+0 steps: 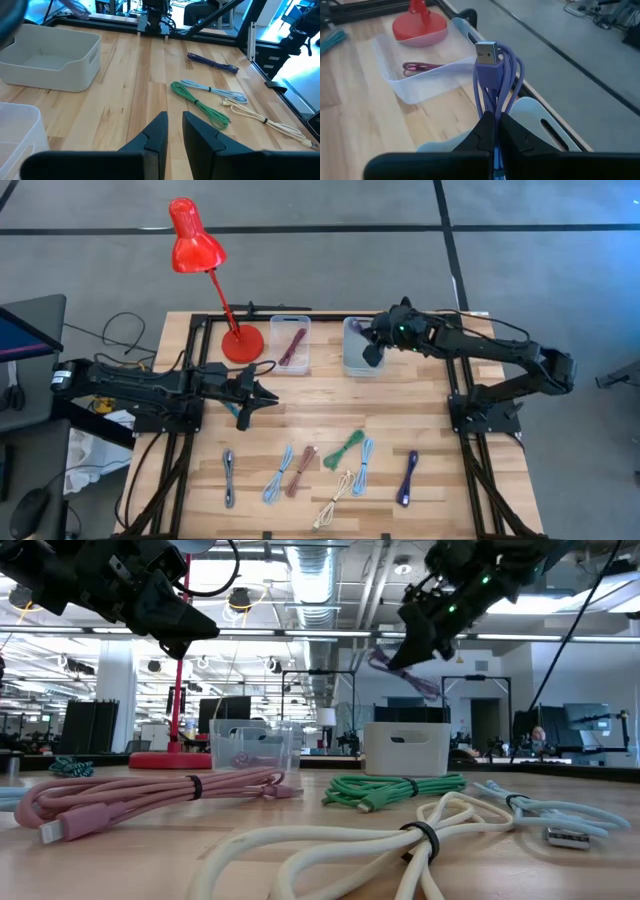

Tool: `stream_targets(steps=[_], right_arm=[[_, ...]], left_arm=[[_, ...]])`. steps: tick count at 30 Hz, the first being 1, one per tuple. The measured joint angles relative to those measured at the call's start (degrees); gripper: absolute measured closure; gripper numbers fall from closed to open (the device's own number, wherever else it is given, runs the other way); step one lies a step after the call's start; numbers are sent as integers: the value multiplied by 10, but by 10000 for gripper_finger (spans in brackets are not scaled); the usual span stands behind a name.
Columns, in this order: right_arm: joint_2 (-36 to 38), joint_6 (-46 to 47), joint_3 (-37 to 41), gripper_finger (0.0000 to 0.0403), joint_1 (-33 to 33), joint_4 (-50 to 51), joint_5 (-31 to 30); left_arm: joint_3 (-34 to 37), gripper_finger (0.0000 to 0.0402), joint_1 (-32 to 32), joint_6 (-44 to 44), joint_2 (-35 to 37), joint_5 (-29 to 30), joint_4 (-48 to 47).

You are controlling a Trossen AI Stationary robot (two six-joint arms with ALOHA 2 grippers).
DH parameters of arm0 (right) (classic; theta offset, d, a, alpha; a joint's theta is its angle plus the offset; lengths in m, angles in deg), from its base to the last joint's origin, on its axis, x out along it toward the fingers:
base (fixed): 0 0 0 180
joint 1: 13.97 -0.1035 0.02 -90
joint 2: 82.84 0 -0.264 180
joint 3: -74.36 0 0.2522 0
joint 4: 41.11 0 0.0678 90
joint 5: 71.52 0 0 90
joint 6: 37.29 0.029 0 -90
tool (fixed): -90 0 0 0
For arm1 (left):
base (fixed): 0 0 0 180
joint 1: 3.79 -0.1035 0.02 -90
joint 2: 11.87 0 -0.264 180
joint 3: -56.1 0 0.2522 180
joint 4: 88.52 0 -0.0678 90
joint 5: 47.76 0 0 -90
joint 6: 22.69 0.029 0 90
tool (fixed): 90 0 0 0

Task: Pick & Place USB Port
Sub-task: Put the purple USB cable into the gray bin

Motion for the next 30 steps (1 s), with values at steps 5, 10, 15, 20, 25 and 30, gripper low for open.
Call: stream_targets(steps=[5, 10, 15, 20, 25, 30], right_arm=[[-59, 0, 0, 403, 20, -37, 18], [-114, 4, 0, 403, 38, -62, 27], [-160, 5, 0, 403, 46, -76, 28], [-194, 5, 0, 403, 46, -86, 28], [-216, 7, 0, 403, 46, -98, 28], [-214, 10, 0, 399, 47, -109, 28]], left_arm=[[0, 344, 0, 0, 0, 0, 0], [0, 344, 0, 0, 0, 0, 0], [0, 344, 0, 0, 0, 0, 0], [0, 344, 0, 0, 0, 0, 0], [0, 344, 0, 0, 0, 0, 0], [0, 344, 0, 0, 0, 0, 0]])
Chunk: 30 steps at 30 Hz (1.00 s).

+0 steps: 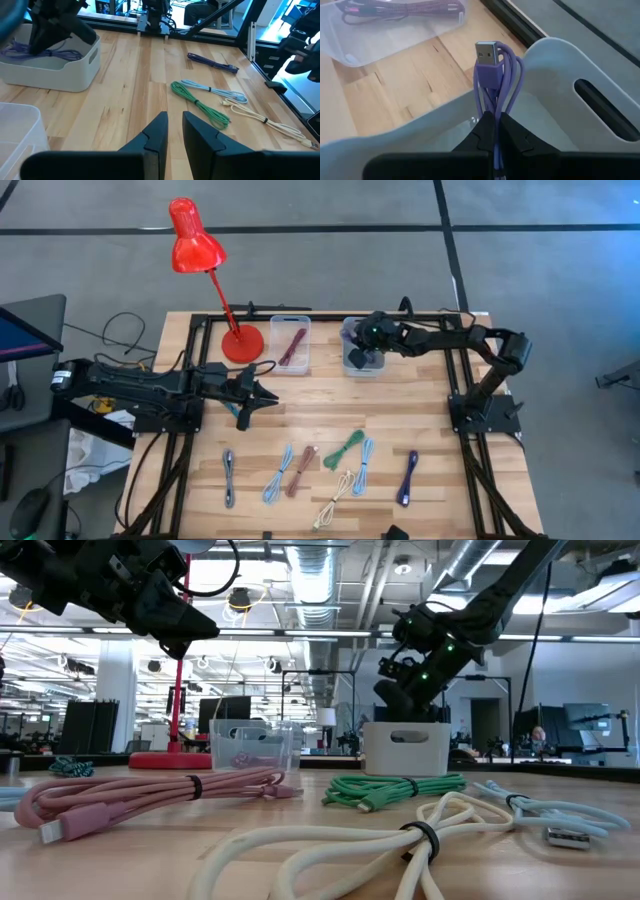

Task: Pick & Place USB Port
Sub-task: Put the purple USB cable into the gray bin, then put the green USB cable into the gray bin

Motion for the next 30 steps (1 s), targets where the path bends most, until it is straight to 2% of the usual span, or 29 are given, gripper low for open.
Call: stream_targets(steps=[9, 20, 25, 30], right_arm=[[5, 1, 0, 355, 20, 1, -1], [10, 1, 0, 349, 27, 4, -1], [52, -1, 0, 348, 3, 10, 0], [118, -4, 0, 348, -30, 62, 0]], left_arm=[[0, 344, 0, 0, 0, 0, 0], [0, 344, 0, 0, 0, 0, 0], [0, 344, 0, 0, 0, 0, 0], [0, 344, 0, 0, 0, 0, 0]])
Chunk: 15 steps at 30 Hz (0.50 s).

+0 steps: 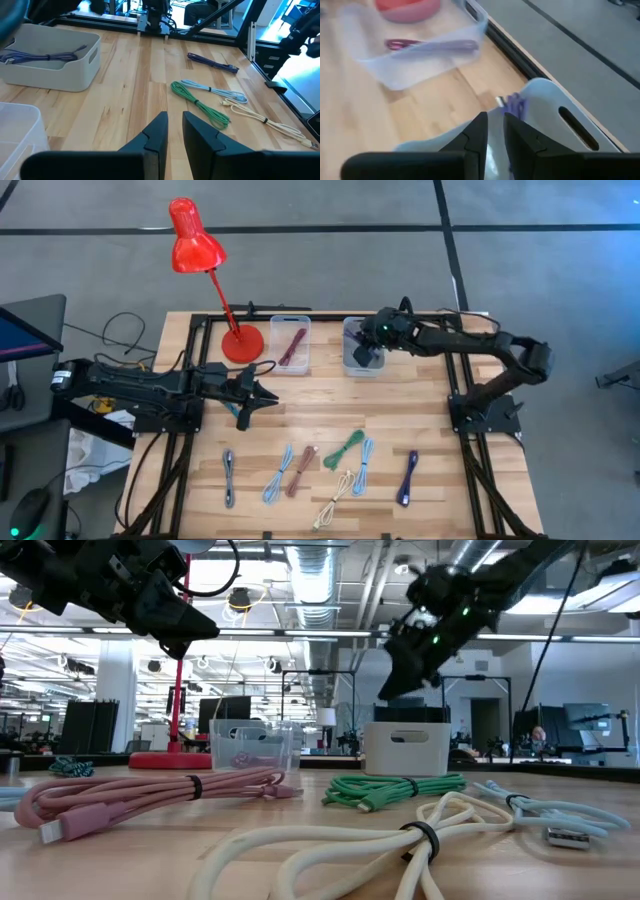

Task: Pick & Place USB Port
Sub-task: Put the green USB cable into the gray bin

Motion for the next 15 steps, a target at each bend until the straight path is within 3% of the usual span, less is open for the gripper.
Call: stream_targets(steps=[8, 15], right_arm=[[92, 24, 0, 348, -71, 85, 0], [114, 35, 0, 348, -111, 73, 0]], left_arm=[[0, 344, 0, 0, 0, 0, 0], [0, 344, 0, 0, 0, 0, 0]])
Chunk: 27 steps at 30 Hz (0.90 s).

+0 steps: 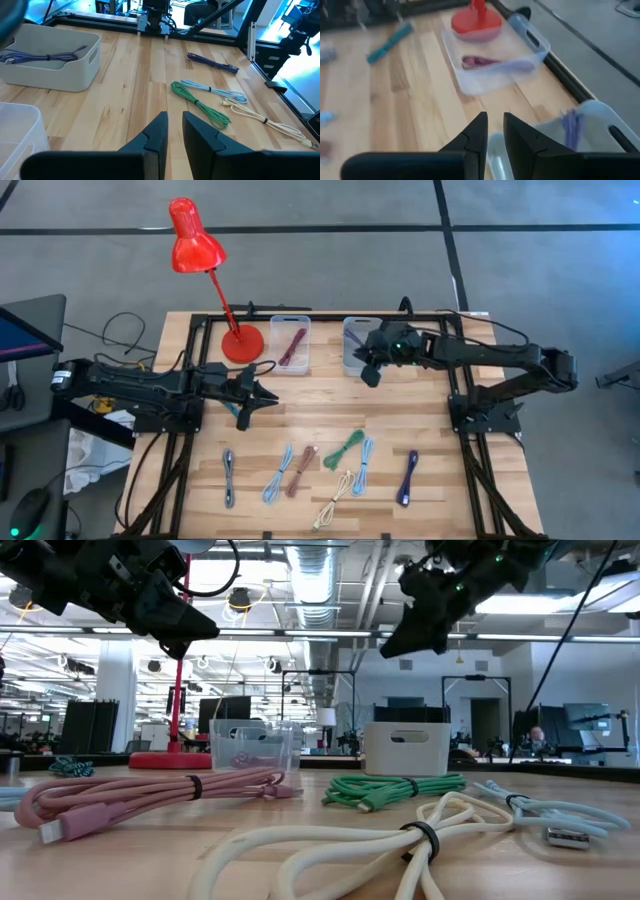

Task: Pick & Place USB Port
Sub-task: Put the green USB cable into the gray bin

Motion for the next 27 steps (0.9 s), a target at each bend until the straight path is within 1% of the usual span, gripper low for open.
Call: stream_targets(steps=[2, 5, 8, 10, 12, 14, 19, 27], right_arm=[[0, 15, 0, 349, -5, 3, 1], [0, -51, 0, 353, -32, 44, 9], [-2, -125, 0, 355, -75, 93, 12], [-6, -154, 0, 355, -108, 112, -14], [-8, -164, 0, 354, -138, 123, -46], [-8, -163, 0, 352, -163, 124, -59], [-8, -136, 0, 351, -212, 123, -60], [-8, -73, 0, 351, -259, 124, -46]], left_arm=[[0, 344, 0, 0, 0, 0, 0], [0, 344, 0, 0, 0, 0, 0], [0, 344, 0, 0, 0, 0, 0], [0, 344, 0, 0, 0, 0, 0], [0, 344, 0, 0, 0, 0, 0], [0, 344, 0, 0, 0, 0, 0], [0, 344, 0, 0, 0, 0, 0], [0, 344, 0, 0, 0, 0, 0]])
